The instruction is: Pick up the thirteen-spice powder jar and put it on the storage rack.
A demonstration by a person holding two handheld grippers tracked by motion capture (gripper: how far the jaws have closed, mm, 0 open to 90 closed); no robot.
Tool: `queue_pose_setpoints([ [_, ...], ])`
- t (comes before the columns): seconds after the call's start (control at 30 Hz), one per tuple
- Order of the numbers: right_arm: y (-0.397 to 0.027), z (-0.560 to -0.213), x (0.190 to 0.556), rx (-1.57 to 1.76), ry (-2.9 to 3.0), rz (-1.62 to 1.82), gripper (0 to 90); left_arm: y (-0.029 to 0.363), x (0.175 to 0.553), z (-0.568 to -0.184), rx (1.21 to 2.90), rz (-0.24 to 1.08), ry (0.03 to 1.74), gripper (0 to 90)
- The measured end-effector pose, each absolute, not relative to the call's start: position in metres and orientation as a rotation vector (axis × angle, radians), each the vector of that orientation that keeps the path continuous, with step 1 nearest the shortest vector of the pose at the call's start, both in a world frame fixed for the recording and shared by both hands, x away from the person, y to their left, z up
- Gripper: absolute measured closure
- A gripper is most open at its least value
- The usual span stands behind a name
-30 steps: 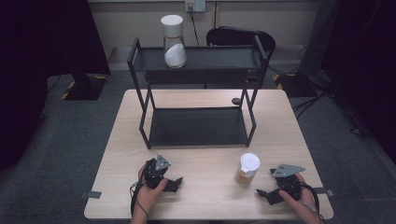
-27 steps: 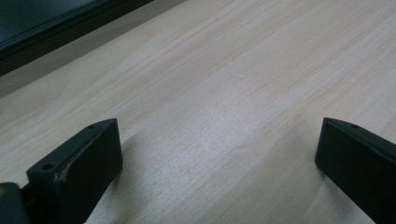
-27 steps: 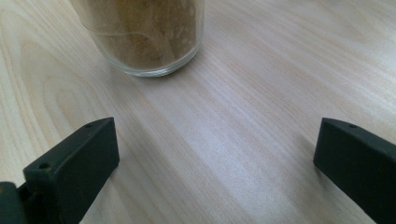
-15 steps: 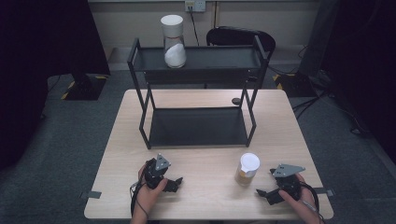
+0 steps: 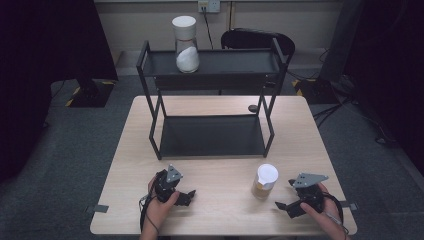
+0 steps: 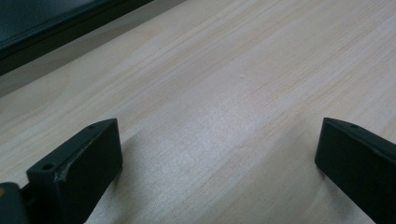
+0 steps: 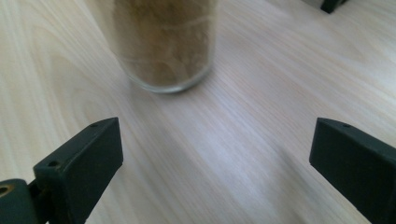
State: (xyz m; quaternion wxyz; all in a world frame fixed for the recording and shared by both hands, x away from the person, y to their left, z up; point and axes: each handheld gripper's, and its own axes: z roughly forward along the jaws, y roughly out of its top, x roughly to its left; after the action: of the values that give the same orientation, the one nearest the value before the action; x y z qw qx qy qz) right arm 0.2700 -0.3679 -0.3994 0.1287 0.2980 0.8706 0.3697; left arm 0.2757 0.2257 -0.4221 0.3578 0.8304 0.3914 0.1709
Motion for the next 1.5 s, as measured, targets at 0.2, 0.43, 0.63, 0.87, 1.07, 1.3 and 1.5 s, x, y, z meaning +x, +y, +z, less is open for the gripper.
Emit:
queue_pose_setpoints([
  [0.2, -0.360, -0.395, 0.271, 0.847, 2.530, 1.114, 1.6, 0.226, 0.276, -0.422, 2.142, 0.441, 1.010, 0.0],
  [0.43, -0.352, -0.396, 0.275, 0.847, 2.530, 1.193, 1.5, 0.226, 0.276, -0.422, 2.142, 0.441, 1.011, 0.0],
  [0.63, -0.340, -0.398, 0.275, 0.859, 2.495, 1.233, 1.4, 0.226, 0.276, -0.422, 2.142, 0.441, 1.011, 0.0],
  [0.87, -0.331, -0.403, 0.278, 0.902, 2.452, 1.300, 5.9, 0.226, 0.276, -0.422, 2.142, 0.441, 1.011, 0.0],
  [1.07, -0.327, -0.406, 0.275, 0.910, 2.398, 1.332, 17.7, 0.226, 0.276, -0.422, 2.142, 0.441, 1.011, 0.0],
  [1.3, -0.328, -0.411, 0.276, 0.907, 2.368, 1.374, 25.2, 0.226, 0.276, -0.422, 2.142, 0.441, 1.011, 0.0],
  [1.5, -0.327, -0.411, 0.275, 0.896, 2.356, 1.377, 27.7, 0.226, 0.276, -0.422, 2.142, 0.441, 1.011, 0.0],
])
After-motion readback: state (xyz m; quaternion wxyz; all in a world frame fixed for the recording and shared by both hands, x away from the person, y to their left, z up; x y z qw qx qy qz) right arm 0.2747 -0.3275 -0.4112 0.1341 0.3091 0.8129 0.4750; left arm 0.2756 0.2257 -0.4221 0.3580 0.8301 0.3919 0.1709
